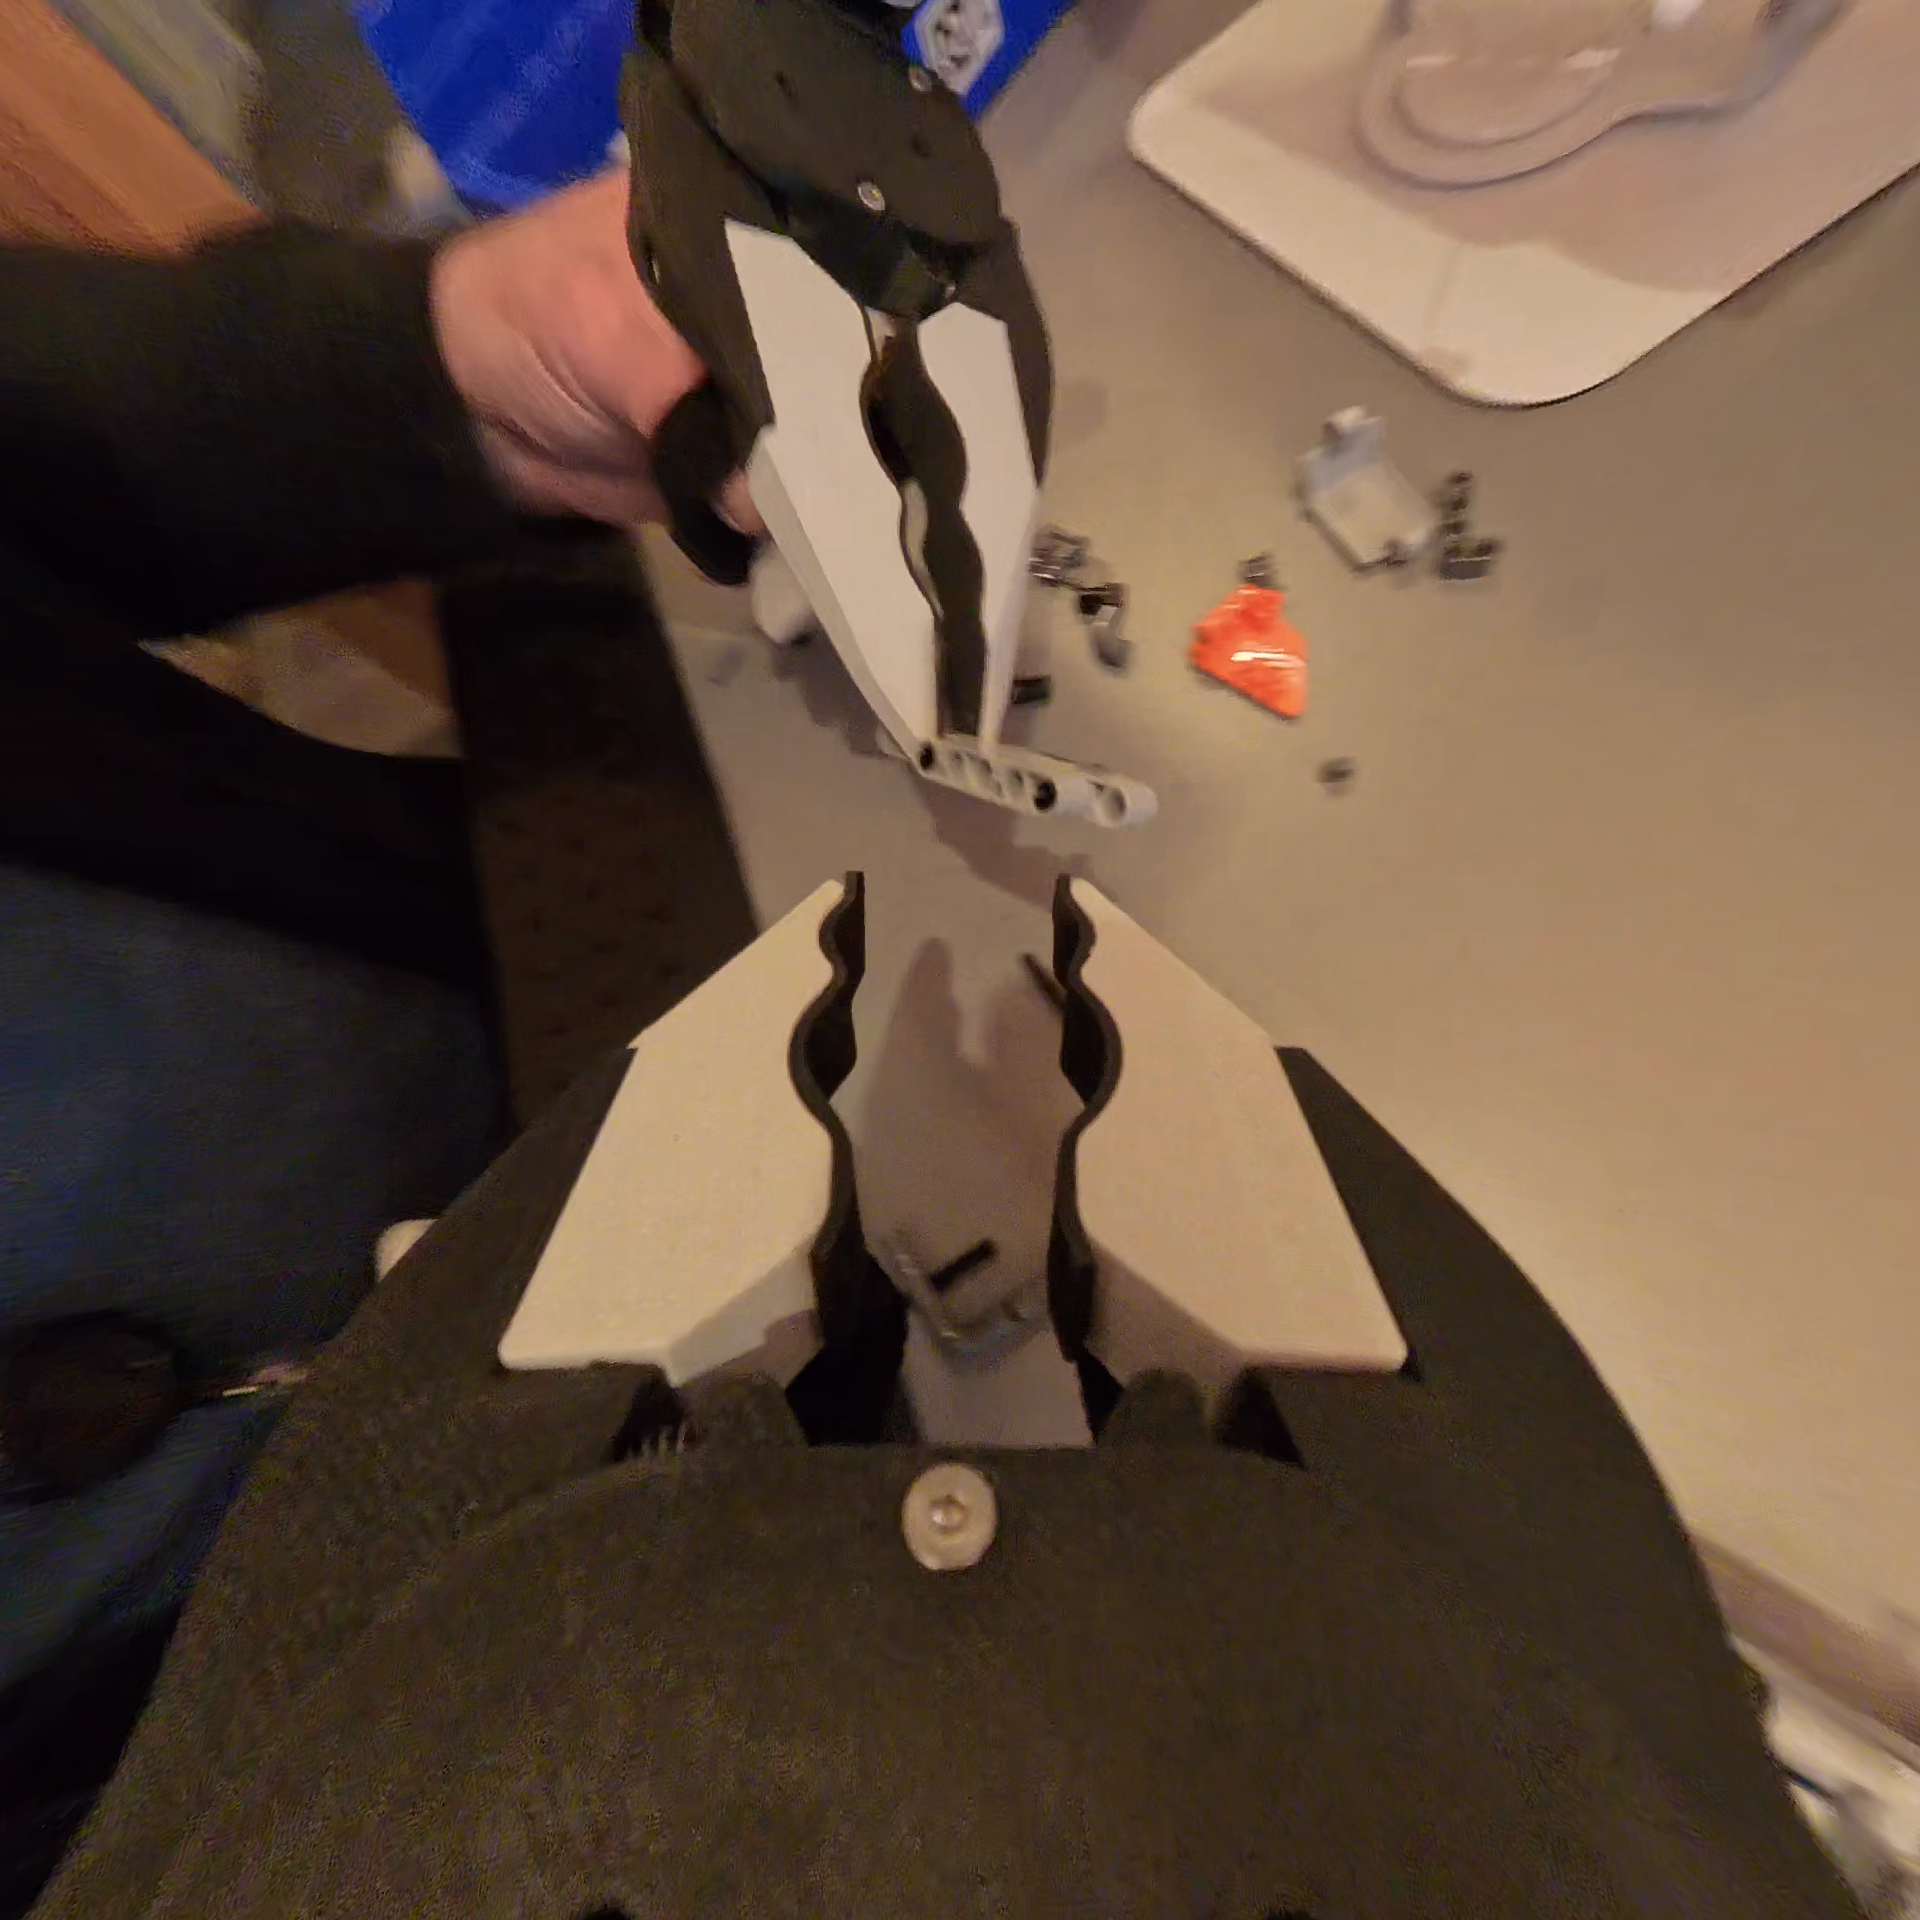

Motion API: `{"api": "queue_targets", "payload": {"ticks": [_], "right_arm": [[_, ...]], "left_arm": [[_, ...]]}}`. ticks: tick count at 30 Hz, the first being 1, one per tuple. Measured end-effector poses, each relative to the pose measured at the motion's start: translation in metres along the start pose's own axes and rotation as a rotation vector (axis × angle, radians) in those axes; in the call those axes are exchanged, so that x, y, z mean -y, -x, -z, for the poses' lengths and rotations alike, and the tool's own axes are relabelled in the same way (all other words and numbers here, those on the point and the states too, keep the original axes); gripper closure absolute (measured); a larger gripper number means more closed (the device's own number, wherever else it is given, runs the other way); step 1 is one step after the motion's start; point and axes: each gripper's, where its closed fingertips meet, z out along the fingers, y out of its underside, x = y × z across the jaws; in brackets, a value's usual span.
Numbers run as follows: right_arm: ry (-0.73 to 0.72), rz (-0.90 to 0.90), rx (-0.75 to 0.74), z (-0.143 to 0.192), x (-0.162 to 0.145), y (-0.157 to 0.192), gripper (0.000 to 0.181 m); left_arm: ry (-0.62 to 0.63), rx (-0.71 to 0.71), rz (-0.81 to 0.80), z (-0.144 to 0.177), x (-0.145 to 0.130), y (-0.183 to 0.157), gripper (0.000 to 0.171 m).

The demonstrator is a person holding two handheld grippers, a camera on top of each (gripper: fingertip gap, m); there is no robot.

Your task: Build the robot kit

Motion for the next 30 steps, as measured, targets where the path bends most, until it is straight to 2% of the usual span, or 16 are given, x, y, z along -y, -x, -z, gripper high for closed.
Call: {"api": "queue_targets", "payload": {"ticks": [1, 5, 6, 8, 10, 14, 19, 22, 24, 30], "right_arm": [[-0.017, -0.054, 0.06, 0.002, 0.004, 0.005, 0.145], [-0.125, -0.17, 0.129, 0.017, 0.016, 0.006, 0.146], [-0.135, -0.173, 0.111, 0.021, 0.016, 0.004, 0.15], [-0.116, -0.156, 0.043, 0.033, 0.01, -0.002, 0.148], [-0.159, -0.125, -0.043, 0.06, 0.011, -0.01, 0.149], [-0.17, -0.132, -0.185, 0.118, -0.004, -0.036, 0.142], [-0.25, -0.188, -0.324, 0.188, -0.023, -0.073, 0.144], [-0.273, -0.234, -0.355, 0.215, -0.04, -0.091, 0.143], [-0.281, -0.255, -0.349, 0.221, -0.048, -0.1, 0.143], [-0.263, -0.276, -0.276, 0.212, -0.061, -0.116, 0.147]], "left_arm": [[0.021, 0.072, -0.076, -0.002, 0.0, 0.002, 0.165], [0.059, 0.284, -0.367, -0.006, 0.014, -0.004, 0.165], [0.078, 0.327, -0.426, -0.008, 0.017, -0.006, 0.165], [0.133, 0.425, -0.515, -0.012, 0.023, -0.002, 0.165], [0.165, 0.506, -0.574, -0.018, 0.031, 0.003, 0.165], [0.199, 0.558, -0.659, -0.042, 0.049, 0.005, 0.165], [0.21, 0.596, -0.698, -0.073, 0.076, 0.01, 0.165], [0.219, 0.588, -0.674, -0.092, 0.091, 0.013, 0.165], [0.232, 0.586, -0.656, -0.104, 0.097, 0.017, 0.165], [0.277, 0.595, -0.61, -0.134, 0.106, 0.031, 0.165]]}}
